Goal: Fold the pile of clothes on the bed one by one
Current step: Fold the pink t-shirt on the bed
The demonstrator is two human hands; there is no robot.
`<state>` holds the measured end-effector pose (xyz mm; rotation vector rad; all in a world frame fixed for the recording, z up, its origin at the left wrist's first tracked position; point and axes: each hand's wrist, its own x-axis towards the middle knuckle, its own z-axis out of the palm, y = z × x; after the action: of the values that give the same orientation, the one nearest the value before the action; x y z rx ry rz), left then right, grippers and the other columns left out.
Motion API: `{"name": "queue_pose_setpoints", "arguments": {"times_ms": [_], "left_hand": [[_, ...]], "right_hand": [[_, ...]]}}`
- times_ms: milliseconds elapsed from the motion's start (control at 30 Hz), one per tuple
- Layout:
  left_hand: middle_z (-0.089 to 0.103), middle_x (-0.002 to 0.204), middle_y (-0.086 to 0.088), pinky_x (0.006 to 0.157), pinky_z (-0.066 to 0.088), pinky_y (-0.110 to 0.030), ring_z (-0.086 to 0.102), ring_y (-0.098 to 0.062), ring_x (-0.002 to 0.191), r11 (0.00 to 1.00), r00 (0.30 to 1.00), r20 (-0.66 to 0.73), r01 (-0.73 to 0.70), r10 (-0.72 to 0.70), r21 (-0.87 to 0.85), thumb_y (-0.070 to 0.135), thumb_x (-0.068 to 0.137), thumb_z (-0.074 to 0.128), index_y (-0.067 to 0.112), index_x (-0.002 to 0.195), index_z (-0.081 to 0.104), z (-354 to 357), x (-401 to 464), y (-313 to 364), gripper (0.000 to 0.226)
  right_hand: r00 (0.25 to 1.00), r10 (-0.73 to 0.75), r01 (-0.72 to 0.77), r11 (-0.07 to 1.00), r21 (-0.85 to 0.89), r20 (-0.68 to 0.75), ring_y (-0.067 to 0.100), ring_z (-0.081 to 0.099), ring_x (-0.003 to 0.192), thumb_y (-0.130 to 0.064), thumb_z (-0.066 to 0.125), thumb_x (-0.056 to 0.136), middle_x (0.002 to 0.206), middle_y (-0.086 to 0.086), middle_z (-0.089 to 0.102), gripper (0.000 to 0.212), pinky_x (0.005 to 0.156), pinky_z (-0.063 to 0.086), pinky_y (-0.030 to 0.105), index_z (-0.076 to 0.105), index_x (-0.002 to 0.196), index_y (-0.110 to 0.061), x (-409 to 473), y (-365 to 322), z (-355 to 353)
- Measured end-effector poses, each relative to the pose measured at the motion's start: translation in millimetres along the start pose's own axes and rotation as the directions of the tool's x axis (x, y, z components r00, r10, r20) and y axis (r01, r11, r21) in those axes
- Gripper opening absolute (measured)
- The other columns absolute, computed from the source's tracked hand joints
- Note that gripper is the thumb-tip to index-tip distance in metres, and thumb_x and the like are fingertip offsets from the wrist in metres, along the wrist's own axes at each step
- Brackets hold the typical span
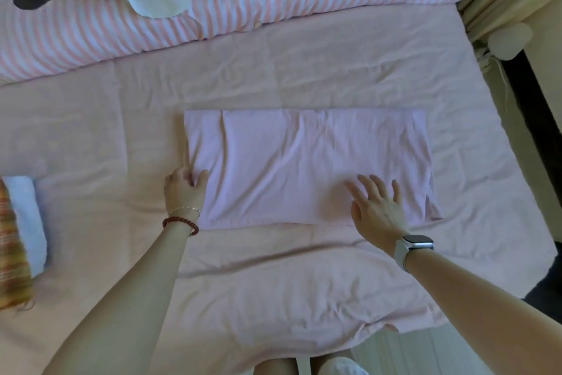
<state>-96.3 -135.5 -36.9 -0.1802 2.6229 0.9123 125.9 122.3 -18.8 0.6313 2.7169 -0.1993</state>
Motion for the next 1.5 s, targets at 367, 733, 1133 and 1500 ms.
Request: {"name": "queue_pose_setpoints", "arguments": {"times_ms": [367, 733, 1133, 1500], "left_hand": [[0.051, 0.076, -0.018, 0.061, 0.025, -0.025, 0.043, -0.027, 0.072, 0.988, 0.975, -0.198, -0.120, 0.099, -0.099, 0.011, 0.097, 0.043, -0.009, 0.094, 0.054, 15.6, 29.5, -0.5, 0.023], [0.059, 0.083, -0.012, 0.074, 0.038, -0.029, 0.053, -0.026, 0.083, 0.997, 0.999, 0.039, 0.001, 0.002, -0.082, 0.039, 0.087, 0.054, 0.010, 0.084, 0.058, 9.2, 107.7, 47.9, 0.029], [0.044, 0.065, 0.005, 0.056, 0.034, -0.013, 0.046, -0.020, 0.079, 0.964, 0.972, -0.145, 0.148, -0.183, -0.223, 0.017, 0.093, 0.049, 0.015, 0.067, 0.044, 19.2, 144.6, 45.9, 0.027], [0.050, 0.129, -0.020, 0.092, 0.035, -0.046, 0.041, -0.036, 0.118, 0.890, 0.921, -0.156, -0.284, 0.357, 0.357, 0.039, 0.085, 0.044, 0.009, 0.130, 0.049, 25.3, -2.0, -9.9, 0.054]], "right_hand": [[0.979, 0.087, -0.083, 0.996, -0.032, 0.185, 0.031, 0.001, 0.142, -0.052, -0.004, 0.082, 0.157, 0.002, 0.002, 0.067, 0.103, 0.008, 0.065, 0.009, 0.146, -0.038, 41.1, -35.9, 42.8], [0.990, -0.136, 0.137, 0.990, 0.021, -0.037, 0.036, 0.041, 0.129, -0.028, 0.031, 0.087, 0.139, 0.018, 0.045, 0.048, 0.093, 0.024, 0.074, 0.039, 0.134, -0.022, 83.2, -72.5, 23.7], [0.980, -0.116, 0.118, 0.993, -0.002, 0.164, 0.032, 0.016, 0.142, -0.044, 0.006, 0.088, 0.156, 0.009, 0.015, 0.062, 0.100, 0.015, 0.072, 0.017, 0.148, -0.032, 108.6, -78.0, 33.9], [0.989, -0.143, 0.144, 0.985, 0.095, -0.022, 0.034, 0.031, 0.129, -0.028, 0.030, 0.091, 0.141, 0.018, 0.042, 0.045, 0.095, 0.025, 0.068, 0.037, 0.135, -0.021, 83.2, -62.9, 34.0]]}}
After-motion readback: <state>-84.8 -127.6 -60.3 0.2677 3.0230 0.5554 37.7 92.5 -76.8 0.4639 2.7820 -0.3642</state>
